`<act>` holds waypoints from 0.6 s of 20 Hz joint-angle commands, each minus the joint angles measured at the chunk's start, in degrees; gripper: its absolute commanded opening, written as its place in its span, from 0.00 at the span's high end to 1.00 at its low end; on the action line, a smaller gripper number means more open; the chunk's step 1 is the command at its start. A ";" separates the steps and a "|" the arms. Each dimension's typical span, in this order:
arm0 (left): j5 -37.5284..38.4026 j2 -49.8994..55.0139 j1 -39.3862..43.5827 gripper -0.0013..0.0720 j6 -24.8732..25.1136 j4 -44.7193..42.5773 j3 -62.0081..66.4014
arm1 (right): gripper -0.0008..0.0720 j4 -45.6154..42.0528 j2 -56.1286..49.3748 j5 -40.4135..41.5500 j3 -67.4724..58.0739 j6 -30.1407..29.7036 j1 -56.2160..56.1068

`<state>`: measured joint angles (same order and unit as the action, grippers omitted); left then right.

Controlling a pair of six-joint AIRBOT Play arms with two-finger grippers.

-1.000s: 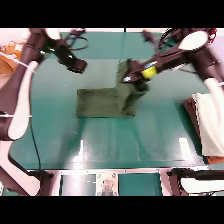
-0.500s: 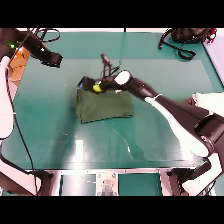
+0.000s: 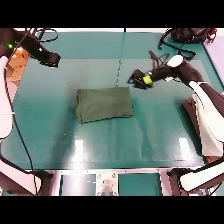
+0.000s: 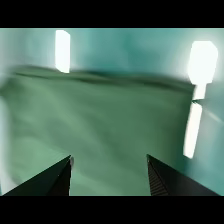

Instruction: Fold the shirts.

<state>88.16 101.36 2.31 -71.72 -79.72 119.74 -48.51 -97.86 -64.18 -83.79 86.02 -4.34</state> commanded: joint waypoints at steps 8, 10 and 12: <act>-0.50 -0.04 -0.02 0.95 -0.37 0.02 -4.48 | 0.29 17.29 -2.75 9.81 16.70 -14.53 -6.99; -0.28 0.02 -0.02 0.95 -0.22 0.02 -4.92 | 0.70 19.80 -3.34 10.84 15.08 -15.21 -9.66; -0.02 0.02 -0.02 0.95 -0.20 0.02 -4.90 | 0.96 21.00 -3.15 9.33 11.65 -16.65 -10.23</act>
<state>87.81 101.36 2.33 -72.07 -79.70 115.55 -32.18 -100.57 -55.24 -69.65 72.18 -12.19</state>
